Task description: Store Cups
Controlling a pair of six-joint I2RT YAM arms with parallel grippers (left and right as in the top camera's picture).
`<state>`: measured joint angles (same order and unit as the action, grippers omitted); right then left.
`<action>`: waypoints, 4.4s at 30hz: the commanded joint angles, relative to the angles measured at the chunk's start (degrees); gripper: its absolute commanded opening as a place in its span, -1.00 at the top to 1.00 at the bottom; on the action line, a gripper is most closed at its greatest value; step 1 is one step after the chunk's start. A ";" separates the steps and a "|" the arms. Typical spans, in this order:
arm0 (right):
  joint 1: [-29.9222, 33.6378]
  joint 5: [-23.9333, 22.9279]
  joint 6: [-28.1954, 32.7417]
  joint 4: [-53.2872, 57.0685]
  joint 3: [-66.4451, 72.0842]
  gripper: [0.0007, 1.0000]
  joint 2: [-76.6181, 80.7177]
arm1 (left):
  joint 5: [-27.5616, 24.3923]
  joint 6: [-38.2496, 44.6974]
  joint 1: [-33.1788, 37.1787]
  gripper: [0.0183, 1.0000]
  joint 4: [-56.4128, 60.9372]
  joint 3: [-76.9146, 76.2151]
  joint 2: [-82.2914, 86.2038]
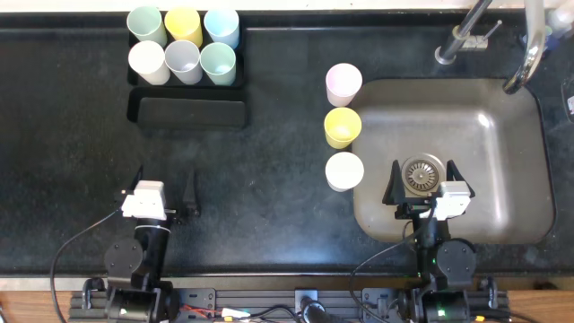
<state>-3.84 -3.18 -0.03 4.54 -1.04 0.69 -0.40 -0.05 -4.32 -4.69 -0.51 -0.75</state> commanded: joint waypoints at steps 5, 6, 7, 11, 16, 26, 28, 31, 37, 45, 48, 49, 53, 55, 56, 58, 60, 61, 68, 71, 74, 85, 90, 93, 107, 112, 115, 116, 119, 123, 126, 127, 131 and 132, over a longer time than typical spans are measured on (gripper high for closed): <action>-0.11 0.37 -0.44 -0.24 0.76 -1.00 -0.48 | -4.90 -0.48 0.11 -1.00 -8.59 -11.47 -14.32; -0.11 0.37 -0.44 -0.24 0.76 -0.99 -0.48 | -6.58 -0.48 0.11 -1.00 -9.60 -15.17 -19.04; -0.11 0.37 -0.42 -0.24 0.76 -0.99 -0.48 | -8.81 -0.48 0.11 -1.00 -10.84 -20.24 -25.05; -0.11 0.37 -0.44 -0.24 0.76 -1.00 -0.48 | -19.10 -0.79 0.11 -1.00 -17.46 -45.64 -49.96; -0.11 0.37 -0.44 -0.24 0.76 -1.00 -0.48 | -24.63 -9.46 -4.59 -1.00 -39.19 -90.71 -83.69; -0.11 0.37 -0.44 -0.24 0.76 -1.00 -0.48 | -5.90 -28.89 -25.33 -1.00 -70.40 -148.58 -127.14; -0.11 0.37 -0.44 -0.24 0.76 -1.00 -0.48 | -5.60 -32.11 -26.01 -1.00 -71.97 -149.26 -129.59; -0.11 0.37 -0.44 -0.24 0.76 -1.00 -0.48 | -4.44 -33.97 -26.82 -1.00 -73.24 -149.24 -131.47; -0.11 0.37 -0.44 -0.24 0.76 -1.00 -0.48 | 0.46 -36.48 -29.14 -1.00 -73.07 -149.24 -135.12; -0.11 0.37 -0.44 -0.24 0.76 -1.00 -0.48 | -1.01 -37.79 -29.20 -1.00 -72.98 -149.24 -138.40; -0.11 0.37 -0.44 -0.24 0.76 -1.00 -0.48 | -1.25 -38.01 -29.20 -1.00 -72.72 -149.24 -139.84; -0.11 0.39 -0.44 -0.24 0.76 -1.00 -0.48 | -1.62 -37.99 -29.20 -1.00 -72.24 -149.24 -140.34; -0.11 0.37 -0.42 -0.24 0.76 -1.00 -0.48 | -3.02 -37.97 -29.20 -1.00 -69.68 -149.24 -141.39; -0.11 0.37 -0.44 -0.24 0.76 -1.00 -0.48 | -3.91 -37.99 -29.18 -1.00 -69.48 -149.24 -141.98; -0.11 0.39 -0.44 -0.24 0.76 -0.99 -0.48 | -4.04 -38.05 -29.18 -1.00 -69.48 -149.24 -142.35; -0.11 0.37 -0.44 -0.24 0.76 -0.99 -0.48 | -4.07 -38.62 -29.18 -1.00 -69.48 -149.24 -143.21; -0.11 0.37 -0.44 -0.24 0.76 -1.00 -0.48 | -4.04 -39.08 -29.18 -1.00 -69.46 -149.24 -143.95; -0.11 0.37 -0.44 -0.24 0.76 -1.00 -0.48 | -4.02 -39.15 -29.18 -1.00 -69.37 -149.24 -144.10; -0.11 0.37 -0.42 -0.24 0.76 -1.00 -0.48 | -3.98 -39.28 -29.00 -1.00 -68.91 -149.24 -144.26; -0.11 0.37 -0.44 -0.24 0.76 -1.00 -0.48 | -4.00 -39.28 -29.03 -1.00 -68.61 -149.24 -144.26; -0.11 0.37 -0.44 -0.24 0.76 -1.00 -0.48 | -3.96 -39.26 -29.03 -1.00 -69.16 -149.24 -144.47; -0.11 0.37 -0.44 -0.24 0.76 -1.00 -0.48 | -3.37 -39.26 -29.03 -1.00 -70.10 -149.17 -146.00; -0.11 0.37 -0.44 -0.24 0.76 -1.00 -0.48 | -3.52 -39.26 -29.22 -1.00 -70.42 -149.17 -146.92; -0.11 0.37 -0.44 -0.24 0.76 -0.99 -0.48 | -3.52 -39.26 -29.29 -1.00 -70.27 -149.20 -146.92; -0.11 0.37 -0.44 -0.24 0.76 -0.99 -0.48 | -1.53 -39.04 -27.39 0.96 -68.43 -149.20 -139.10; -0.11 0.37 -0.44 -0.24 0.76 -0.99 -0.48 | 3.30 -39.23 -24.59 0.96 -72.59 -149.20 -131.23; -0.11 0.37 -0.44 -0.24 0.76 -1.00 -0.48 | 9.75 -42.91 -21.66 0.96 -80.70 -149.20 -125.28; -0.11 0.37 -0.42 -0.24 0.76 -0.99 -0.48 | 12.09 -45.27 -20.22 0.96 -84.35 -149.20 -123.29; -0.11 0.37 -0.44 -0.24 0.76 -1.00 -0.48 | 14.40 -48.76 -14.36 0.96 -92.39 -148.85 -118.22; -0.11 0.37 -0.44 -0.24 0.76 -1.00 -0.48 | 12.83 -46.97 -3.41 0.96 -91.93 -141.33 -111.27; -0.11 0.37 -0.44 -0.24 0.76 -1.00 -0.48 | 11.06 -46.95 2.67 0.96 -91.08 -133.74 -108.50; -0.11 0.37 -0.44 -0.24 0.76 -1.00 -0.48 | 10.64 -46.93 4.50 0.96 -89.83 -130.38 -107.78; -0.11 0.37 -0.44 -0.24 0.76 -1.00 -0.48 | 9.77 -46.82 7.89 0.96 -83.10 -120.48 -107.25; -0.11 0.37 -0.44 -0.24 0.76 -0.99 -0.48 | 8.96 -46.60 8.35 0.96 -81.40 -118.51 -107.25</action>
<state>-3.84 -3.16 -0.01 4.60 -1.04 0.64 10.46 -46.19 3.31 -88.29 -124.09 -107.24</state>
